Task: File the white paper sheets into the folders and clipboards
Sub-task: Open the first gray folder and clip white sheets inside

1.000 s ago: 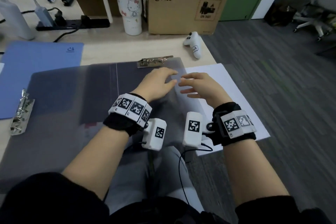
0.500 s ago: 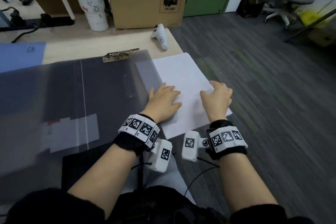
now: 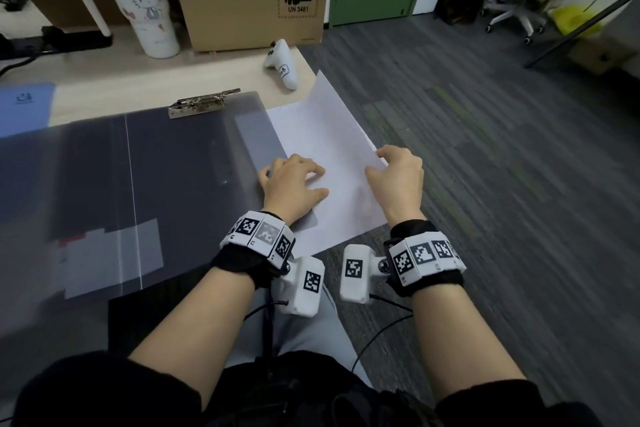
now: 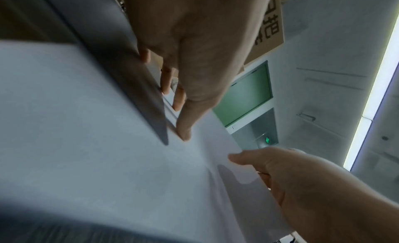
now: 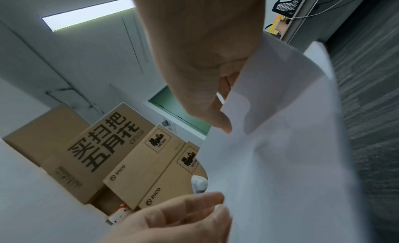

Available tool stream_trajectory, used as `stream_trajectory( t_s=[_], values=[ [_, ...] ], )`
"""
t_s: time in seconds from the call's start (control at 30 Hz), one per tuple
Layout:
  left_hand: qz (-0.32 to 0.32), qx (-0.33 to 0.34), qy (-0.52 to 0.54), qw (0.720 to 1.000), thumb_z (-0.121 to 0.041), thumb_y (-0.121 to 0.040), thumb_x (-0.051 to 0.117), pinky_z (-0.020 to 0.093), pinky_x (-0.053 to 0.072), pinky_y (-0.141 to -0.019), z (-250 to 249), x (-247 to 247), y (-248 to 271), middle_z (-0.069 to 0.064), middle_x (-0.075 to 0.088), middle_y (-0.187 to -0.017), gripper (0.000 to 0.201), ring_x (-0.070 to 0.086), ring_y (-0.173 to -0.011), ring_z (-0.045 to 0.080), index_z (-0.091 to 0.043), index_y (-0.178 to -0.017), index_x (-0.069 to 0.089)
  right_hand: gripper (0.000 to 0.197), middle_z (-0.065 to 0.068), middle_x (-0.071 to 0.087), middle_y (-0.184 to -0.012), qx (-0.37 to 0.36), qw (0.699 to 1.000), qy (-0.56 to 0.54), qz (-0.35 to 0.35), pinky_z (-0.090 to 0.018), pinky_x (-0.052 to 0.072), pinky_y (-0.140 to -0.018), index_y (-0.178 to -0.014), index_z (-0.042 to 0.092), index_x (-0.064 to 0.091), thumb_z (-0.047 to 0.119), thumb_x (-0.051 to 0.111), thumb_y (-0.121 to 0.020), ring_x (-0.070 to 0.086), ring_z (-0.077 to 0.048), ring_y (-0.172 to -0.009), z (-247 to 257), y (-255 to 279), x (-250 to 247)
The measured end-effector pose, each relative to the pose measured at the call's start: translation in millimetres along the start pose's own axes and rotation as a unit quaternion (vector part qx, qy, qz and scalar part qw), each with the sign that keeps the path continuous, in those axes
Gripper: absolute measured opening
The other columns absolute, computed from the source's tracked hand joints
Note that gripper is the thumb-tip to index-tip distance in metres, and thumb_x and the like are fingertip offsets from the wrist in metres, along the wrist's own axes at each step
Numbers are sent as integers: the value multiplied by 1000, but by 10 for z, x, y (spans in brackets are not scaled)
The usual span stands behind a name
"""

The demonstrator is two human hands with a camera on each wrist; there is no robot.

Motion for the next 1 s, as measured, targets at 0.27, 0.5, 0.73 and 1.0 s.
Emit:
stream_trajectory(
  t_s=[0.27, 0.5, 0.73, 1.0],
  values=[
    [68, -91, 358, 927, -80, -61, 55, 60, 25, -113, 27, 51, -138, -19, 66, -69, 46, 64, -104, 22, -40, -76, 71, 37, -3, 72, -108, -98, 986, -40, 129, -38, 52, -89, -100, 13, 73, 34, 79, -70, 67, -17, -100, 371, 87, 71],
    [29, -118, 408, 905, -58, -56, 63, 42, 47, -87, 159, 99, -146, 10, 64, -76, 41, 56, -77, 19, -18, -65, 68, 38, -9, 62, -127, -41, 990, -81, 109, -34, 44, -100, -117, 7, 64, 30, 66, -86, 57, -24, -119, 220, 52, 37],
    [-25, -118, 478, 870, -8, -85, 66, 22, 46, -64, 106, 17, -122, -4, 64, -60, 16, 58, -55, 8, -17, -73, 60, 26, -18, 60, -101, 98, 983, 77, 136, -47, 45, -93, -88, 2, 52, 28, 56, -86, 53, -36, -110, -167, -9, 91],
    [-60, -97, 487, 866, -10, -78, 70, 36, 49, -81, 98, 29, -115, -5, 68, -63, 38, 61, -70, 19, -38, -98, 53, 15, -7, 67, -81, 26, 998, -10, 54, -29, 45, -64, -88, 17, 70, 20, 57, -83, 57, -34, -82, -19, 35, -82]
  ],
)
Point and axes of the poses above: each hand's wrist, its own y-axis away from the middle knuckle, its own x-axis out of the palm, z = x × y, the point moved 4 cm from there along -y, towards the middle knuckle
